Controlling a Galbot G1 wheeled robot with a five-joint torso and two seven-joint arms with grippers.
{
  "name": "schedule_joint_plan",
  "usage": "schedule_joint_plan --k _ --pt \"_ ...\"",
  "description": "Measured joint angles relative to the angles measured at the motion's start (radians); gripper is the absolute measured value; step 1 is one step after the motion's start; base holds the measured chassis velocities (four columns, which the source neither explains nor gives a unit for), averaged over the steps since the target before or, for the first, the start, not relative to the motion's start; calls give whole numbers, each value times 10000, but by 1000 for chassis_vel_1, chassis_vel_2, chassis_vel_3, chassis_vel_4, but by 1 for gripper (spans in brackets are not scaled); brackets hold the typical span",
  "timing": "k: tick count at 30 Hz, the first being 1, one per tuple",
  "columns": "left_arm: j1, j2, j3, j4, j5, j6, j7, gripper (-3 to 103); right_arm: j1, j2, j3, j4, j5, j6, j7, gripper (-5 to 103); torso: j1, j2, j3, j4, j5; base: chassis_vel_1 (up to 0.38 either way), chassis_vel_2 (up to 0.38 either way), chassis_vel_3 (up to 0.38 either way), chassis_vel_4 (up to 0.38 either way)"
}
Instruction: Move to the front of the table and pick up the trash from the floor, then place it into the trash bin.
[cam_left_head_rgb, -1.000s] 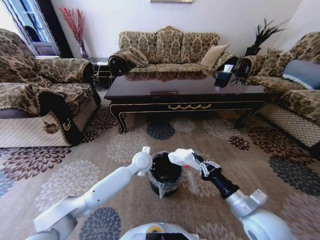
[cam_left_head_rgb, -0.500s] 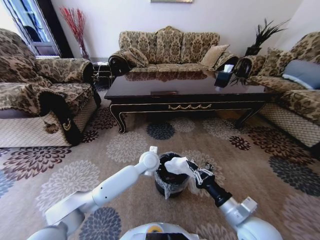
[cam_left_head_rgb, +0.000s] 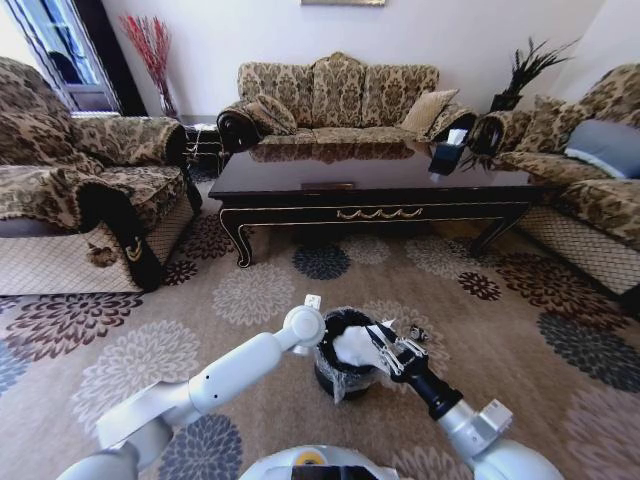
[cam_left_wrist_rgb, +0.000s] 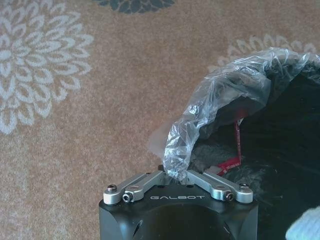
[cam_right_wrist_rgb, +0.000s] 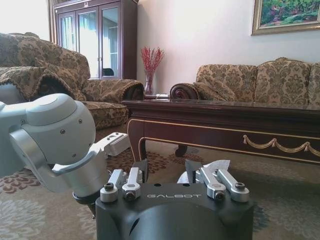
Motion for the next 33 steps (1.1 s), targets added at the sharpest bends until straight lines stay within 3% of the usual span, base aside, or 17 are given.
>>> schedule_joint_plan --k 2,4,7,9,10,12,14,15,16,17,18,21,23,30,33 --pt "72 6 -18 0 20 0 -1 0 -47 12 -8 61 49 -11 -28 55 0 1 0 0 0 0 0 0 0" --pt "85 6 -20 0 25 0 -1 0 -61 12 -9 87 72 -21 -50 55 0 0 0 0 0 0 0 0 0" --pt "116 -35 -21 -14 29 0 -4 0 -140 -25 -186 376 772 -290 -187 71 0 1 0 0 0 0 0 0 0" --pt "116 -50 -20 -14 30 0 -4 0 -139 -25 -235 435 944 -375 -174 71 0 1 0 0 0 0 0 0 0" --pt "115 -76 -20 -11 31 0 -4 0 -116 -25 -290 514 1173 -501 -123 77 0 0 0 -1 -1 0 0 0 0" --pt "98 -106 -17 -9 31 0 -3 0 -85 -72 -407 797 2041 -973 28 88 0 0 0 -1 0 0 0 0 0" --pt "81 -116 -10 -9 31 0 -4 0 -70 -106 -539 1022 3506 -1662 463 97 0 0 0 0 -2 0 0 0 0" --pt "81 -116 -10 -9 31 0 -4 0 -70 -106 -539 1022 3506 -1662 463 97 0 0 0 0 -2 0 0 0 0" --pt "79 -131 -7 -6 30 0 -4 0 12 -130 -571 1060 4373 -2033 696 99 0 1 0 0 -1 0 0 0 0" --pt "78 -148 2 0 31 0 -4 0 94 -132 -558 1076 4582 -2252 931 100 0 1 0 1 -1 0 0 0 0" --pt "73 -183 31 19 28 0 -4 0 217 -88 -473 1078 4035 -2296 1165 100 0 0 0 1 0 0 0 0 0" --pt "66 -219 51 28 20 0 -4 0 301 -44 -389 1083 3599 -2186 1151 100 0 1 0 1 1 0 0 0 0" --pt "57 -223 56 28 17 0 -2 0 307 -9 -262 1084 4030 -2259 1196 100 0 0 0 -2 0 0 0 0 0" --pt "161 24 -111 11 15 0 14 0 779 -118 38 979 3904 -1961 1237 100 0 0 1 1 -1 0 0 0 0" --pt "391 441 -484 -112 18 0 67 0 1146 -141 136 563 4142 -1899 1499 100 0 1 0 -3 -3 0 0 0 0"
